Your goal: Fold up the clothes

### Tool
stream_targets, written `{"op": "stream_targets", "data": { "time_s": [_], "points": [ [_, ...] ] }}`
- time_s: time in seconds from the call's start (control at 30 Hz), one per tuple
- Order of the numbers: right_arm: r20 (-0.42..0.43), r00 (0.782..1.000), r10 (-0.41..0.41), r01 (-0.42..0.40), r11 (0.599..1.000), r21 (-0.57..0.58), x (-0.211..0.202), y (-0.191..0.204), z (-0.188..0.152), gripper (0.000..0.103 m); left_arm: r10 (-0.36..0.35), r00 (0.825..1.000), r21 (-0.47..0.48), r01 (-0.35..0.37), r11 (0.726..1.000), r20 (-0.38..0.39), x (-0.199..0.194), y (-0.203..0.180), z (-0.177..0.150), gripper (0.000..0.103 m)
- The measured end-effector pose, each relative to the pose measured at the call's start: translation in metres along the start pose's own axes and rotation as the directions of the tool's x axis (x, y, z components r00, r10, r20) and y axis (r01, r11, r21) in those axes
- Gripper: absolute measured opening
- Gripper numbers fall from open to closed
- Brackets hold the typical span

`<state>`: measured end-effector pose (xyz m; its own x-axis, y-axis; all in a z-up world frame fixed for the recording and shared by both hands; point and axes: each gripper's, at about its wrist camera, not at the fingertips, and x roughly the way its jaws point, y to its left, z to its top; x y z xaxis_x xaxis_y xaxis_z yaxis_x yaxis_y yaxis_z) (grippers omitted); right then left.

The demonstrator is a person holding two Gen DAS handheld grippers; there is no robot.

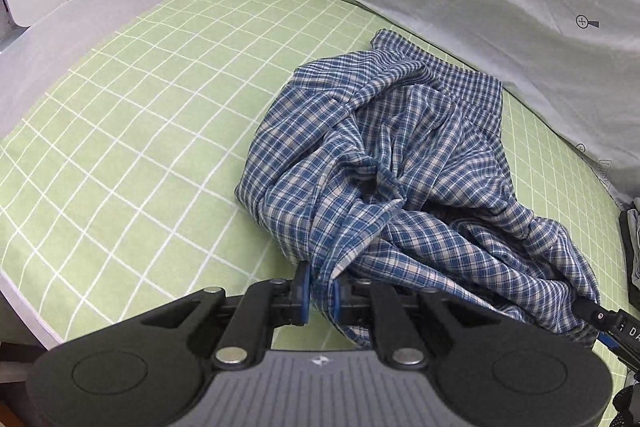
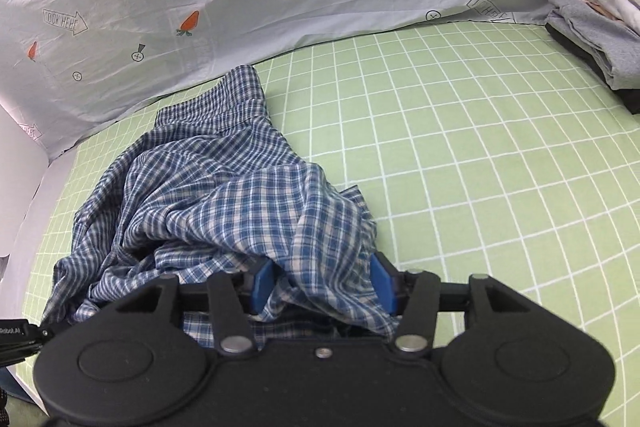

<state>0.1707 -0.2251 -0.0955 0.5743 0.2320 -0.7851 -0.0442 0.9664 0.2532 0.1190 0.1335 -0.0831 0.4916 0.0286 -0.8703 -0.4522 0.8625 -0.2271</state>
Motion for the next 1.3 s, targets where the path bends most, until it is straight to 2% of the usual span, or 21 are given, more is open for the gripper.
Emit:
{"op": "stream_targets", "data": {
  "time_s": [0.07,0.1,0.13,0.2,0.27,0.33,0.37,0.5,0.53,0.57,0.63,0.67,0.7,0.77,0.83,1.03,1.07,1.1,1.13,1.17,1.3],
  "points": [
    [0.0,1.0,-0.013,0.013,0.999,-0.03,0.004,0.002,-0.001,0.042,-0.009,1.0,-0.008,0.009,1.0,0.001,0.001,-0.001,0.003,0.017],
    [0.018,1.0,-0.023,0.024,0.999,-0.046,0.003,0.003,0.001,0.021,-0.011,1.0,-0.01,0.011,1.0,0.001,0.001,0.0,0.005,0.017],
    [0.037,0.999,-0.032,0.035,0.998,-0.061,0.002,0.003,0.004,0.012,-0.011,1.0,-0.009,0.011,1.0,0.004,0.002,0.0,0.008,0.017],
    [0.083,0.995,-0.054,0.061,0.994,-0.089,-0.002,0.004,0.011,0.006,-0.01,1.0,-0.012,0.01,1.0,0.009,0.003,0.001,0.013,0.017],
    [0.175,0.981,-0.089,0.109,0.988,-0.107,-0.012,0.003,0.03,0.004,-0.003,1.0,-0.023,0.004,1.0,0.017,0.004,0.004,0.02,0.017],
    [0.265,0.956,-0.127,0.164,0.979,-0.122,-0.02,0.002,0.053,0.004,0.014,1.0,-0.036,-0.013,0.999,0.023,0.007,0.008,0.029,0.017],
    [0.31,0.939,-0.146,0.193,0.973,-0.127,-0.023,0.001,0.064,0.004,0.014,1.0,-0.041,-0.013,0.999,0.026,0.009,0.011,0.033,0.018],
    [0.469,0.856,-0.215,0.304,0.945,-0.121,-0.028,0.003,0.104,0.005,-0.02,0.999,-0.067,0.022,0.998,0.031,0.017,0.016,0.047,0.031],
    [0.499,0.835,-0.23,0.324,0.94,-0.11,-0.027,0.003,0.112,0.009,-0.024,0.999,-0.062,0.026,0.998,0.03,0.02,0.014,0.05,0.032],
    [0.502,0.83,-0.243,0.335,0.937,-0.101,-0.022,0.003,0.118,0.014,-0.021,0.999,-0.051,0.022,0.998,0.028,0.024,0.012,0.053,0.032],
    [0.394,0.881,-0.263,0.322,0.942,-0.092,0.001,-0.001,0.126,0.048,-0.004,1.0,-0.016,0.004,1.0,0.019,0.031,0.004,0.057,0.035],
    [0.336,0.901,-0.273,0.317,0.945,-0.081,0.012,-0.004,0.128,0.048,-0.004,1.0,0.001,0.004,1.0,0.009,0.035,0.001,0.059,0.04],
    [0.283,0.915,-0.287,0.313,0.948,-0.053,0.022,-0.007,0.124,0.047,-0.011,1.0,0.016,0.011,1.0,-0.004,0.04,-0.002,0.06,0.046],
    [0.2,0.937,-0.287,0.292,0.957,0.006,0.034,-0.012,0.106,0.051,-0.023,0.999,0.042,0.024,0.999,-0.031,0.048,-0.006,0.061,0.056],
    [0.13,0.955,-0.266,0.263,0.964,0.043,0.042,-0.016,0.082,0.066,-0.027,0.997,0.053,0.031,0.998,-0.072,0.057,-0.009,0.059,0.059],
    [-0.031,0.962,-0.273,0.274,0.948,0.162,0.058,-0.025,0.021,0.072,-0.124,0.973,0.028,0.132,0.991,-0.193,0.079,-0.016,0.043,0.057],
    [-0.049,0.958,-0.282,0.286,0.943,0.171,0.062,-0.027,0.015,0.073,-0.129,0.97,0.023,0.137,0.99,-0.204,0.082,-0.018,0.04,0.053],
    [-0.067,0.954,-0.291,0.299,0.937,0.179,0.065,-0.029,0.01,0.073,-0.129,0.969,0.022,0.137,0.99,-0.212,0.083,-0.02,0.038,0.041],
    [-0.079,0.953,-0.293,0.303,0.934,0.19,0.068,-0.031,0.006,0.073,-0.131,0.967,0.024,0.139,0.99,-0.217,0.084,-0.021,0.036,0.032],
    [-0.082,0.957,-0.28,0.291,0.934,0.21,0.068,-0.034,0.003,0.073,-0.135,0.966,0.025,0.144,0.989,-0.22,0.084,-0.022,0.034,0.018],
    [-0.084,0.977,-0.197,0.212,0.938,0.275,0.065,-0.039,-0.006,0.071,-0.149,0.97,0.0,0.152,0.988,-0.193,0.074,-0.019,0.031,0.006]
  ]
}}
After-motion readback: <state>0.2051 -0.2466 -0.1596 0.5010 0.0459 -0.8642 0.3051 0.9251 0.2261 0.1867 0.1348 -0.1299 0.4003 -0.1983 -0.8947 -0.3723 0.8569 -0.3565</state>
